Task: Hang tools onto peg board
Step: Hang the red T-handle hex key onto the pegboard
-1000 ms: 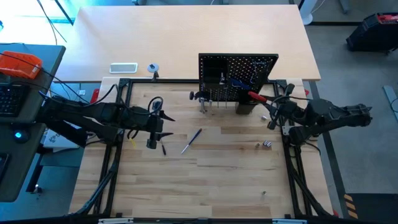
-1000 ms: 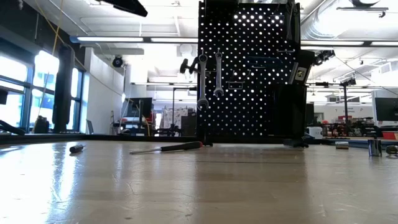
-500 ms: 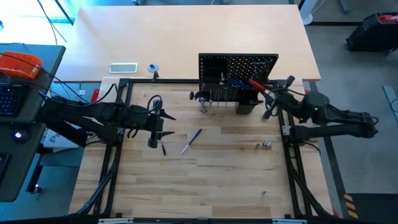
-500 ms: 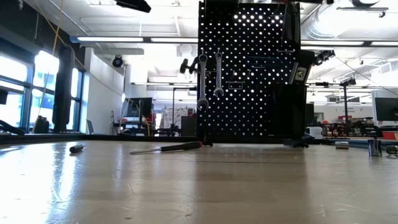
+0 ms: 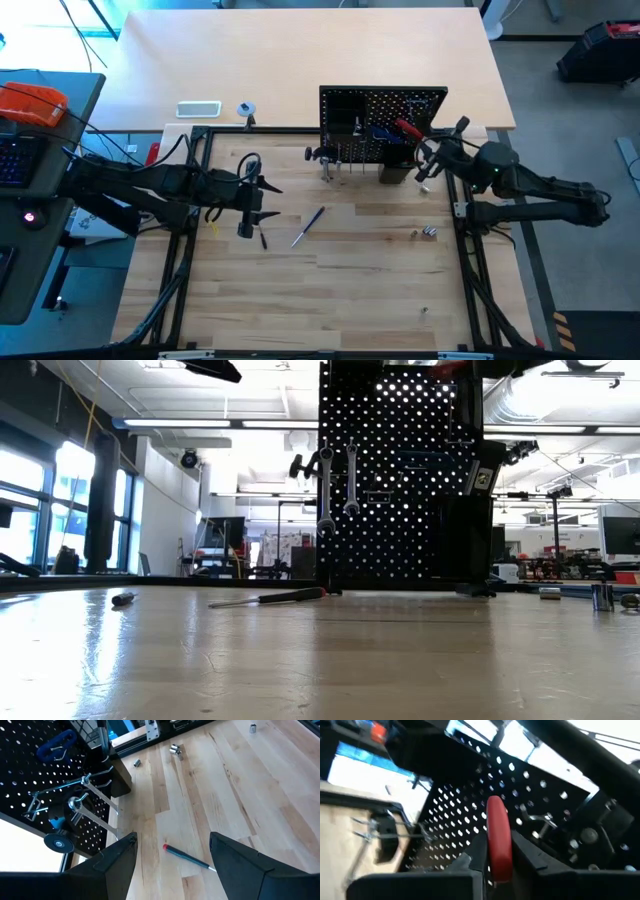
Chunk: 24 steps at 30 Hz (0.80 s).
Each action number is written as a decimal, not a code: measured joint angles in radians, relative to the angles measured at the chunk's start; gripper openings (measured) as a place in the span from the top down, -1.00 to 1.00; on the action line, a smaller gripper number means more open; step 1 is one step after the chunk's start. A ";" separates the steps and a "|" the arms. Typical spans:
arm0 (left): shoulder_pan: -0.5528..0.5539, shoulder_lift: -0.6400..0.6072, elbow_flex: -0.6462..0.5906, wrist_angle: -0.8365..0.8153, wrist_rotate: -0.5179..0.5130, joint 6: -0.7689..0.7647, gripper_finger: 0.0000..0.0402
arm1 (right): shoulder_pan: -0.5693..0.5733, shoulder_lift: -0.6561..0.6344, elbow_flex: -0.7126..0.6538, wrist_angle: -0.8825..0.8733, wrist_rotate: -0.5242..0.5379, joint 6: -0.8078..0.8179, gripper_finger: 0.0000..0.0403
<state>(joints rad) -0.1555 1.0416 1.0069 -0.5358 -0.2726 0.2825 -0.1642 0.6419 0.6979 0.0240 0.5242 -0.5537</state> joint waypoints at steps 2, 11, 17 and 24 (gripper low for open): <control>0.000 0.000 0.000 0.000 0.000 0.004 -0.20 | 0.000 0.000 0.000 -0.013 0.025 -0.004 0.80; 0.000 0.000 0.000 0.004 0.000 0.008 -0.20 | -0.024 0.000 0.000 -0.051 0.072 0.004 0.80; 0.000 0.000 0.000 0.011 0.000 0.007 -0.20 | -0.088 0.001 0.000 -0.055 0.070 0.102 0.80; 0.000 0.000 0.000 0.010 0.000 -0.008 -0.20 | -0.128 0.037 0.000 -0.065 0.059 0.154 0.80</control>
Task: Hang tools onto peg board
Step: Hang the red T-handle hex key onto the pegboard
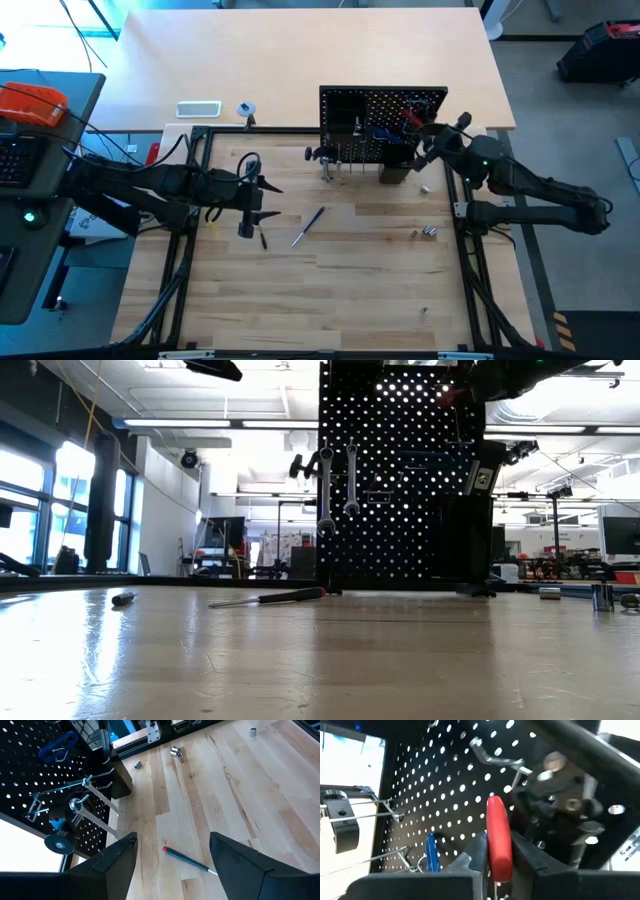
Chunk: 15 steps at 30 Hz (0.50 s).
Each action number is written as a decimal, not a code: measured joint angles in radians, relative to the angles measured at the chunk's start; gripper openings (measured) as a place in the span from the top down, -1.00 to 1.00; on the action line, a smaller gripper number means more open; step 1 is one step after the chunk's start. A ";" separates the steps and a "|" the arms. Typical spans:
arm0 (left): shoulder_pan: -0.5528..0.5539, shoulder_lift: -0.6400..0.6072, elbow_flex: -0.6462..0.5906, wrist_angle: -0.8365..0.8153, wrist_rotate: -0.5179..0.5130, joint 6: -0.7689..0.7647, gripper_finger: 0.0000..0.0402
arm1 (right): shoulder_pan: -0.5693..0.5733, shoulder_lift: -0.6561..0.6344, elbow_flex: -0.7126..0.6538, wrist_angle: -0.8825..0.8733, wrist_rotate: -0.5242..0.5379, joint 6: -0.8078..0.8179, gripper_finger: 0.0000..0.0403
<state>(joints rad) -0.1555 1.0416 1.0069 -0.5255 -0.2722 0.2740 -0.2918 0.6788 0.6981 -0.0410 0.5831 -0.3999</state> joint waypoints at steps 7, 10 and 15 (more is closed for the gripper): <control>0.000 0.000 0.000 -0.001 0.000 0.000 -0.20 | -0.020 0.043 0.000 -0.024 0.001 0.043 0.80; 0.000 0.000 0.000 -0.002 0.000 0.000 -0.20 | -0.025 0.047 0.000 -0.046 0.010 0.062 0.80; 0.000 0.000 0.000 -0.003 0.000 0.000 -0.20 | -0.029 0.047 0.000 -0.069 0.021 0.078 0.80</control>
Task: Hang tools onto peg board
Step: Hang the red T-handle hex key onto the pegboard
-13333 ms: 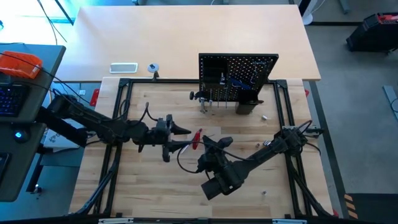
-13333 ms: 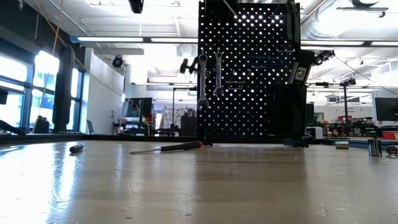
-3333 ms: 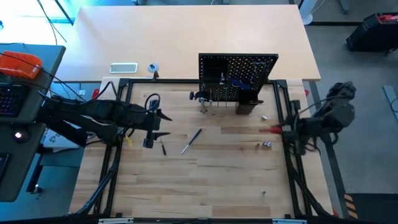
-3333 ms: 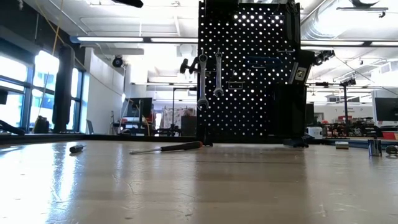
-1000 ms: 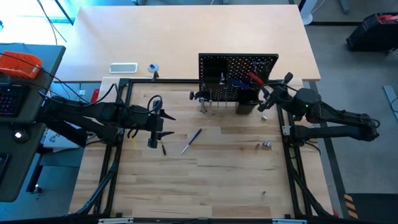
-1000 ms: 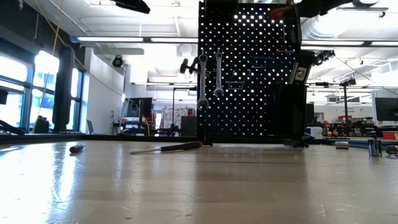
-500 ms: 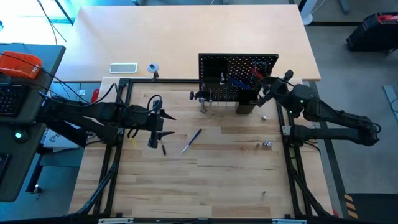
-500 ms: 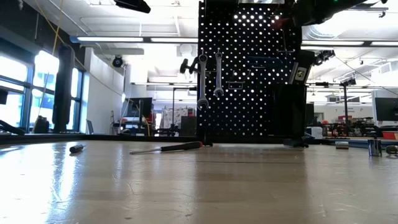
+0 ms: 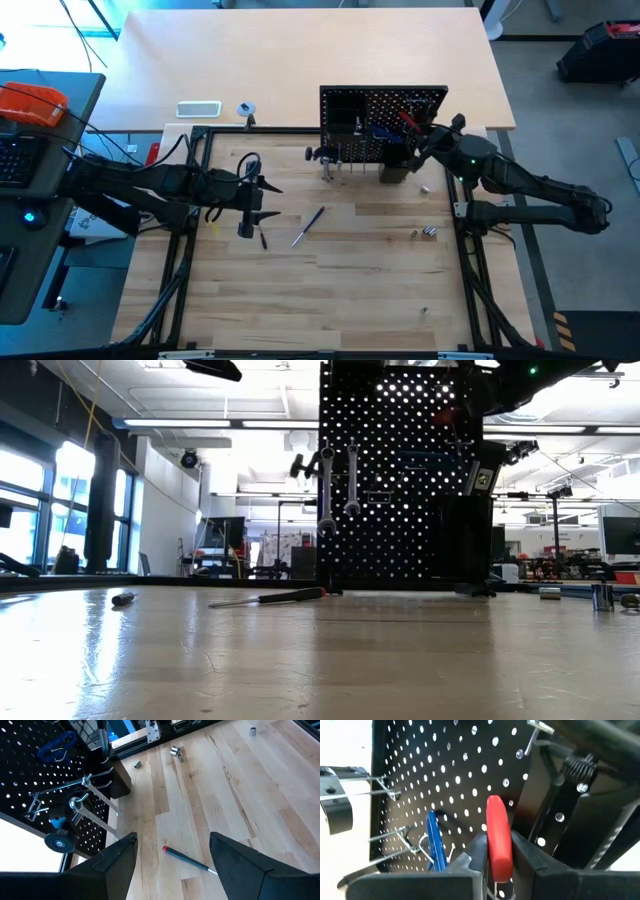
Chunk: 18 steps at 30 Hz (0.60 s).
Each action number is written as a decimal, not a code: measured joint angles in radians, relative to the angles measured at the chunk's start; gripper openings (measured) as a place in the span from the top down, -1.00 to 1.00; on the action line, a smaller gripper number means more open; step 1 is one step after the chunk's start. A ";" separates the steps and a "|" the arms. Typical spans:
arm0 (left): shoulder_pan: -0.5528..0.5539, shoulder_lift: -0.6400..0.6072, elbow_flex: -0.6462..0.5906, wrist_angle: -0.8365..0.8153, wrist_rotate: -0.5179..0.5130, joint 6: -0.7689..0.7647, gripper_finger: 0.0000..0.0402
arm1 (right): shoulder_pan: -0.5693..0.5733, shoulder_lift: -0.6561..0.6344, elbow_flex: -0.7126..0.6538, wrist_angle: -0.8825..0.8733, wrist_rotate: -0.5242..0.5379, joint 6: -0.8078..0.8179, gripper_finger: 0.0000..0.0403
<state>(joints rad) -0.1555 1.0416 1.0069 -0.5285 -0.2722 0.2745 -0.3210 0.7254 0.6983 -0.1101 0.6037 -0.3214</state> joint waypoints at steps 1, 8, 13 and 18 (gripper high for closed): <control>0.000 0.000 0.000 0.000 0.000 0.000 -0.20 | 0.000 0.000 0.000 -0.008 0.006 0.000 0.80; 0.000 0.000 0.000 -0.005 0.000 0.000 -0.20 | 0.000 0.000 0.000 -0.080 0.024 0.030 0.80; 0.000 0.000 0.000 -0.005 0.000 0.000 -0.20 | 0.000 0.000 0.000 -0.113 0.037 0.056 0.74; 0.000 0.000 0.000 -0.005 0.000 -0.001 -0.20 | 0.000 0.000 0.000 -0.141 0.042 0.070 0.74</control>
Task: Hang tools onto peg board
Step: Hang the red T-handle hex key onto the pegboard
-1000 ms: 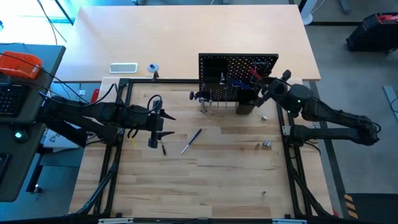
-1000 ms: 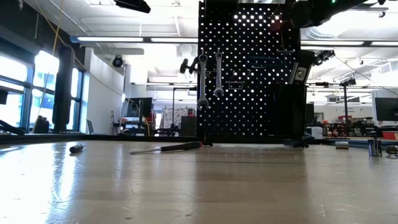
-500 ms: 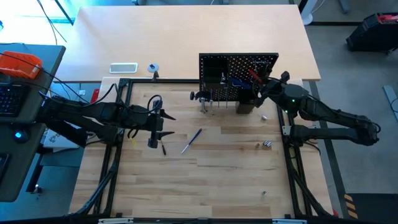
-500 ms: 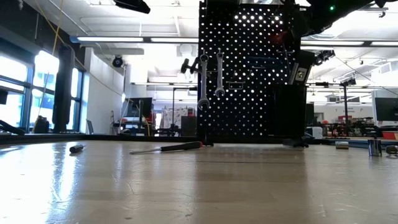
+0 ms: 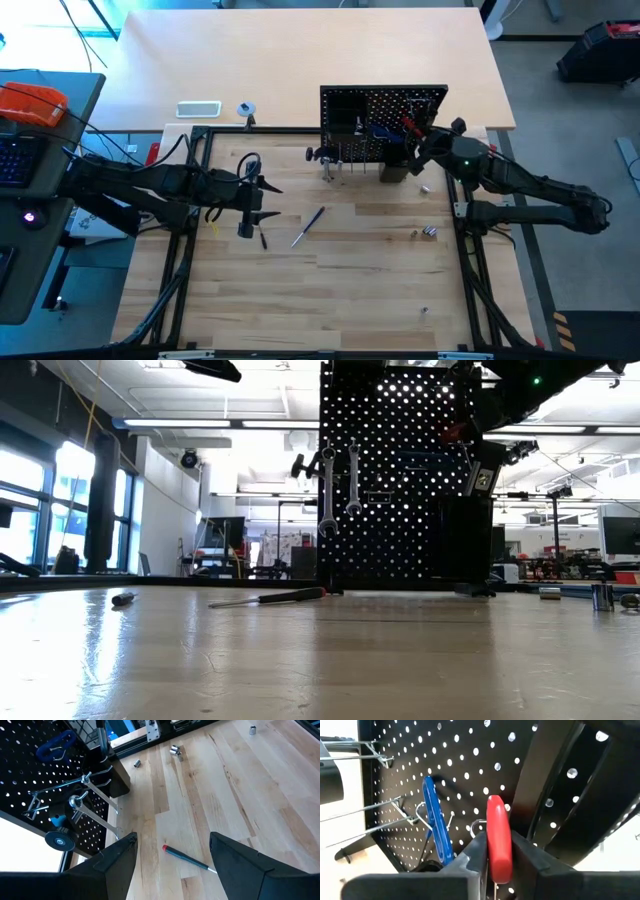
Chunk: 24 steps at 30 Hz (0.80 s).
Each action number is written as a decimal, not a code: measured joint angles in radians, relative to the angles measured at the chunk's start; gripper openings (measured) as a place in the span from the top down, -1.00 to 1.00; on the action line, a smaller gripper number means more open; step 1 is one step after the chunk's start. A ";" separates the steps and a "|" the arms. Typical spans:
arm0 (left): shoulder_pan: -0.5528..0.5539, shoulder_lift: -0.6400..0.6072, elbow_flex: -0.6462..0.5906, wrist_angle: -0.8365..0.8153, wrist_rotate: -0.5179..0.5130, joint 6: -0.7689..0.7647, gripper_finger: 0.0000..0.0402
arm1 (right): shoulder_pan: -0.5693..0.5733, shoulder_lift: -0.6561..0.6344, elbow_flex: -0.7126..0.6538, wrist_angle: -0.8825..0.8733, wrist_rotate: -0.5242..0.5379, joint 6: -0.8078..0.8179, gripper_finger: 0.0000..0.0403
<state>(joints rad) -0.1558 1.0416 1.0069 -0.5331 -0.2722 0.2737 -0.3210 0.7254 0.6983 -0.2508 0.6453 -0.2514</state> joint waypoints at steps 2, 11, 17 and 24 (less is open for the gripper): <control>0.000 0.000 0.000 0.000 0.000 0.000 -0.20 | 0.000 0.000 0.000 -0.011 0.001 0.011 0.76; 0.000 0.000 0.000 0.000 0.000 -0.002 -0.20 | 0.000 -0.001 0.001 -0.046 0.002 0.038 0.65; 0.000 0.000 0.000 0.000 0.000 -0.010 -0.20 | 0.000 -0.001 0.001 -0.027 -0.008 0.036 0.55; 0.000 0.000 0.000 -0.002 0.000 -0.010 -0.20 | 0.001 -0.022 0.000 -0.014 -0.038 0.046 0.37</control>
<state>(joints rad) -0.1558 1.0416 1.0069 -0.5354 -0.2718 0.2638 -0.3196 0.7037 0.6987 -0.2646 0.6077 -0.2056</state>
